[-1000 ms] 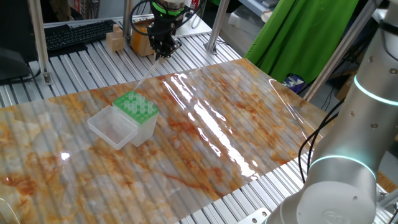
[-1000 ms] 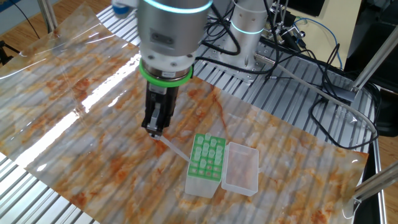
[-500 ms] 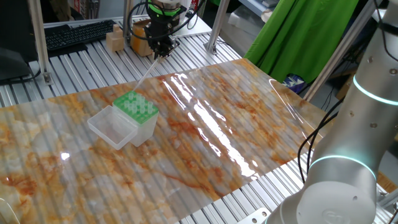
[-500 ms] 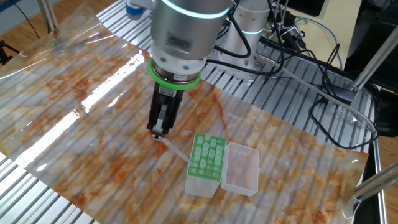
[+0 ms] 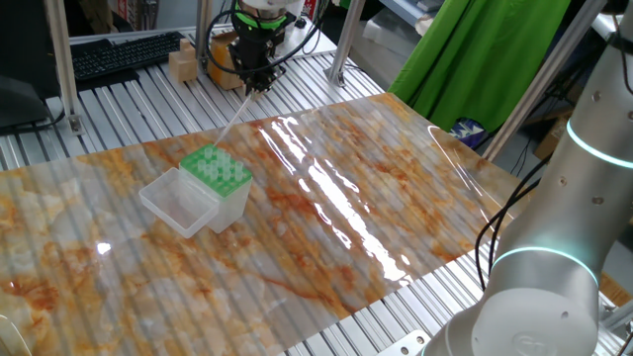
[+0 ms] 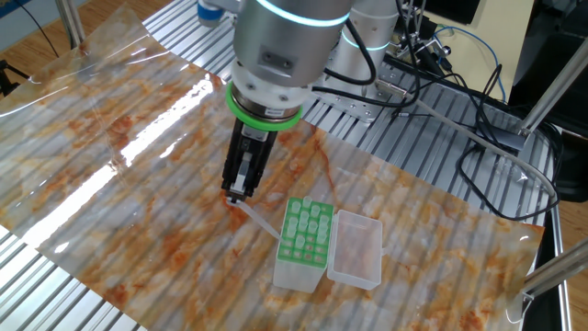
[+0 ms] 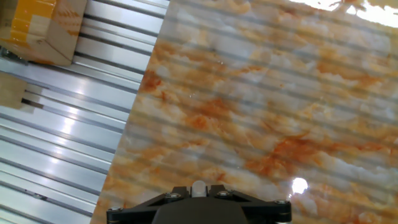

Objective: Insert a large pipette tip into the holder for large pipette tips

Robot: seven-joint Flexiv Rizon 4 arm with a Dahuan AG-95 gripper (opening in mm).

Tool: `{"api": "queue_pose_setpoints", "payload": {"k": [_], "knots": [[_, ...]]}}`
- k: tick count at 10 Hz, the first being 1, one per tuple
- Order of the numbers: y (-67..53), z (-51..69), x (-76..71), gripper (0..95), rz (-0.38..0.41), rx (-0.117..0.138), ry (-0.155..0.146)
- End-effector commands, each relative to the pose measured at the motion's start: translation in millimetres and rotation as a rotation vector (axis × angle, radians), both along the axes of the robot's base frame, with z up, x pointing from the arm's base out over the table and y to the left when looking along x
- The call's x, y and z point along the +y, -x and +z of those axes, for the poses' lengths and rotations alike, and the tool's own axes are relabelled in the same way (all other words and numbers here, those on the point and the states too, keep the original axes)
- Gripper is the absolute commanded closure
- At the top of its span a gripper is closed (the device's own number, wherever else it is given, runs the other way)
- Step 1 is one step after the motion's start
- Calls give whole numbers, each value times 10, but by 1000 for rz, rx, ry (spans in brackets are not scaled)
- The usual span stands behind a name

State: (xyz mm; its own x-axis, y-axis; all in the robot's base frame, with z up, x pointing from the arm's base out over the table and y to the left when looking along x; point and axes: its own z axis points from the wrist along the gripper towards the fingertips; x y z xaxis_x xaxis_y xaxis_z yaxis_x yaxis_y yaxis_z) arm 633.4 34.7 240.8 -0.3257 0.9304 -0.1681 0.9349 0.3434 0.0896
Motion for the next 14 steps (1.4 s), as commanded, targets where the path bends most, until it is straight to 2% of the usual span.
{"api": "queue_pose_setpoints", "payload": {"k": [1,7,10,14], "knots": [[2,3,11,950,-3,-11,3],[-39,-17,44,950,19,-27,31],[-36,-14,47,950,26,-23,27],[-6,18,103,950,22,-31,36]]}}
